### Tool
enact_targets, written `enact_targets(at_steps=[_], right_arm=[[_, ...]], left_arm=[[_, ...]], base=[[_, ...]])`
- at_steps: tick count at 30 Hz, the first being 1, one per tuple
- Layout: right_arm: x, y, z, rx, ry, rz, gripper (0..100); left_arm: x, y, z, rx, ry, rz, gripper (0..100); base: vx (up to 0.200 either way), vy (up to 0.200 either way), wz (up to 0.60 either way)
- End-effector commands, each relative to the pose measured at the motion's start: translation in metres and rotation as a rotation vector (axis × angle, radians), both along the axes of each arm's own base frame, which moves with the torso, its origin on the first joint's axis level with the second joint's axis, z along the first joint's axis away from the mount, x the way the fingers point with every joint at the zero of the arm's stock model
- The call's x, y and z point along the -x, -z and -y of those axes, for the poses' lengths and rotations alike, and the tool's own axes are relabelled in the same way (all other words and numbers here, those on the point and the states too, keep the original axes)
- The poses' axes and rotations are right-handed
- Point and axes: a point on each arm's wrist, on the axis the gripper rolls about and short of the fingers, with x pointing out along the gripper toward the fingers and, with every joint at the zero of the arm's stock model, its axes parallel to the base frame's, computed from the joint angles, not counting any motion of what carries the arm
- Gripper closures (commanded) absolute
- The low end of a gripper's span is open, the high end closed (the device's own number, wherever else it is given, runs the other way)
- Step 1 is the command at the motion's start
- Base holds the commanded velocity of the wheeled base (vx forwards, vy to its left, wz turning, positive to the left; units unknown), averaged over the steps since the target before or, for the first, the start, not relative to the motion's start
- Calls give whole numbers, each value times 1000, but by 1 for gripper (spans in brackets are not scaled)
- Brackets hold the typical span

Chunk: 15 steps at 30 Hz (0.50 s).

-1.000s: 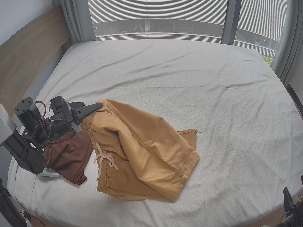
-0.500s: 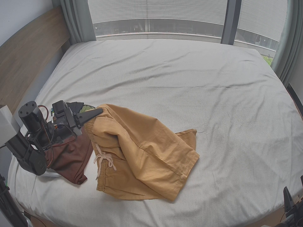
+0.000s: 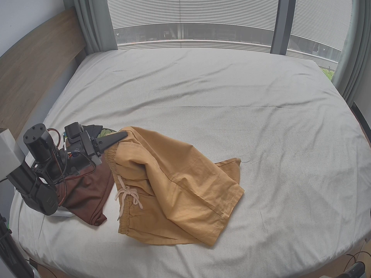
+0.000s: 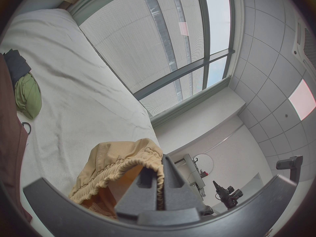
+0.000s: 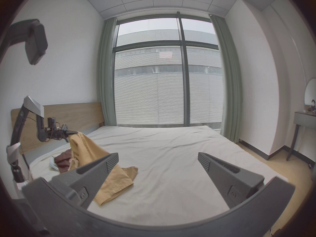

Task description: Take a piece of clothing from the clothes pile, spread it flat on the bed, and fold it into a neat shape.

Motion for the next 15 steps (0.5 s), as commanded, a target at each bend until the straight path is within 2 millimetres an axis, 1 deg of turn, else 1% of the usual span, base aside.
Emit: enact_targets(at_steps=[1,2,5,6,7,10,12,13,14,15], right_arm=[[-53,-48,-5,-36,-212,-186,0],[-53,-48,-5,-36,-212,-186,0],[-90,-70,-13,-44,-314,-250,0],[-95,-74,-15,-46,-327,-251,0],[-106,-84,-18,-49,-353,-251,0],[-128,-101,-28,-45,-402,-258,0],[-130,-101,-28,-45,-403,-260,0],[-149,-109,-37,-44,-437,-279,0],[-149,-109,-37,-44,-437,-279,0],[-163,-108,-44,-73,-464,-300,0]], left_arm=[[0,-4,2,5,-17,17,100],[0,-6,1,7,-18,20,100],[2,-8,1,9,-14,23,100],[2,-8,1,9,-14,23,100],[2,-8,1,7,-15,27,100],[5,-12,1,11,-16,32,100],[5,-12,1,11,-16,32,100],[5,-12,1,12,-15,31,100],[5,-12,1,12,-15,31,100],[6,-14,1,13,-15,36,100]], base=[[0,0,0],[0,0,0],[0,0,0],[0,0,0],[0,0,0],[0,0,0],[0,0,0],[0,0,0],[0,0,0],[0,0,0]])
